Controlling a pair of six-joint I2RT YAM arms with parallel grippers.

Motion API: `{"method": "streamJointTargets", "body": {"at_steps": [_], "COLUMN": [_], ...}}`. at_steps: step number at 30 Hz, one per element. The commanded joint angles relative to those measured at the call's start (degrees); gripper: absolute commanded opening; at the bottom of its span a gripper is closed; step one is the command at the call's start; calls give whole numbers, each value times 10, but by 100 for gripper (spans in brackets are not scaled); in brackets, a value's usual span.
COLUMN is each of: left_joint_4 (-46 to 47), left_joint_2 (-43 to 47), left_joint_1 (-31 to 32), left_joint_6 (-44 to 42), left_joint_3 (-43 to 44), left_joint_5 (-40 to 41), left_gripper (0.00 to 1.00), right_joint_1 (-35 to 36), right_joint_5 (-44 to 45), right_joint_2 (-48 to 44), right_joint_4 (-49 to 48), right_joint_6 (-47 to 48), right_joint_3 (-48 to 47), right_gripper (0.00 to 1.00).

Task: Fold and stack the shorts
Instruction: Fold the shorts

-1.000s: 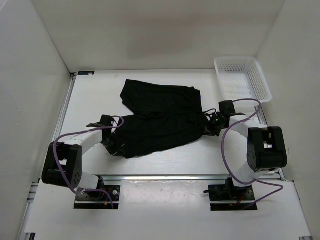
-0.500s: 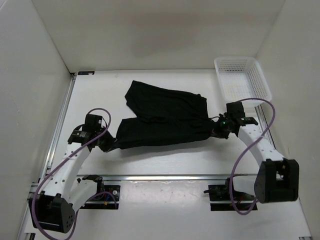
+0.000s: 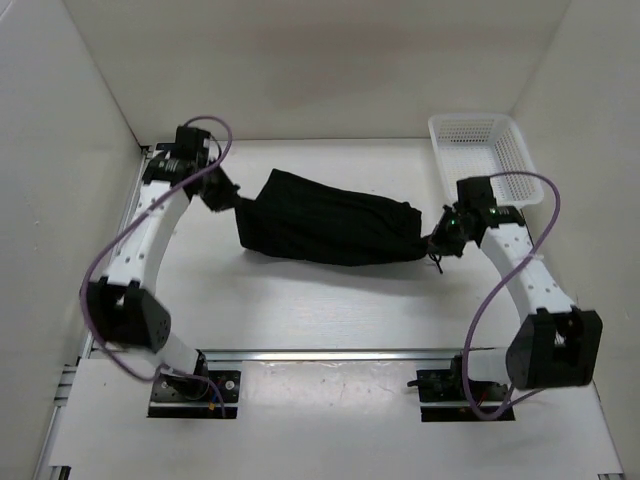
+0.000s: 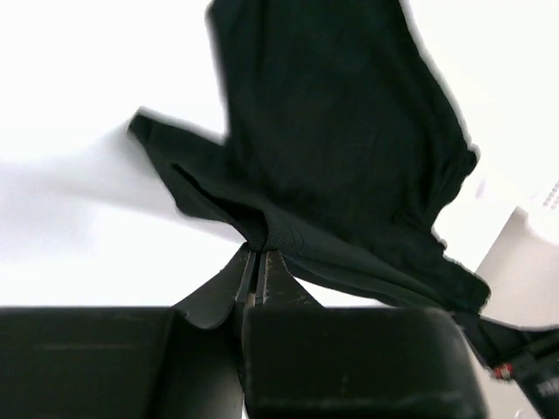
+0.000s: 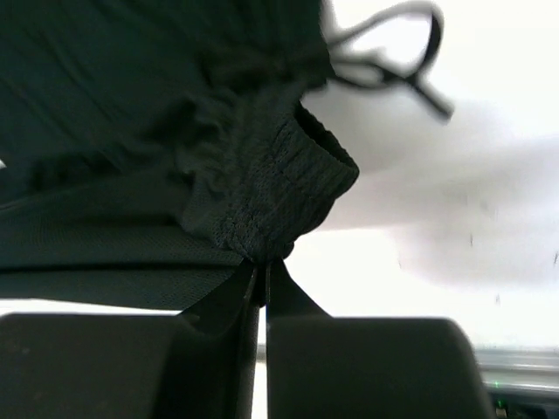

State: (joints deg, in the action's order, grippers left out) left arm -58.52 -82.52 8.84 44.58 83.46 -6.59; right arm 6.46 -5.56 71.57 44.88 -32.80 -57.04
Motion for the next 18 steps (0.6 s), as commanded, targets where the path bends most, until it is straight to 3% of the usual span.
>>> {"method": "streamJointTargets", "body": {"at_steps": [1, 4, 5, 6, 7, 8, 9, 10, 11, 13, 15, 18], "left_joint_4": [13, 5, 5, -1, -7, -21, -27, -27, -27, -5, 33, 41], "left_joint_2": [-102, -247, -284, -366, -411, -456, -537, -568, -585, -563, -515, -455], "left_joint_1": [-22, -36, -36, -36, -42, -48, -48, -55, -60, -60, -60, -60], "left_joint_6": [-45, -50, -50, -58, -65, -78, -78, -78, -72, -72, -95, -141], "left_joint_3": [120, 276, 370, 423, 481, 606, 662, 706, 742, 702, 586, 497], "left_joint_5": [47, 23, 18, 7, -7, -25, -59, -79, -96, -97, -81, -56], "left_gripper": [10, 10, 10, 10, 10, 20, 62, 76, 85, 100, 100, 100], "right_joint_1": [-5, -5, -5, -5, -5, -5, 0, 0, 0, 12, 18, 23], "right_joint_5": [58, 64, 64, 64, 64, 64, 58, 58, 58, 68, 91, 96], "right_joint_2": [72, 172, 202, 260, 290, 316, 337, 368, 373, 364, 331, 282], "right_joint_4": [-21, -27, -27, -27, -27, -27, -27, -21, -21, -21, -38, -62], "right_joint_6": [10, 5, 5, 5, 5, 5, 5, -1, -1, -1, 4, 5], "right_joint_3": [-98, -204, -234, -302, -340, -374, -406, -457, -471, -460, -425, -322], "right_gripper": [0, 0, 0, 2, 13, 32, 73, 85, 91, 96, 96, 87]}}
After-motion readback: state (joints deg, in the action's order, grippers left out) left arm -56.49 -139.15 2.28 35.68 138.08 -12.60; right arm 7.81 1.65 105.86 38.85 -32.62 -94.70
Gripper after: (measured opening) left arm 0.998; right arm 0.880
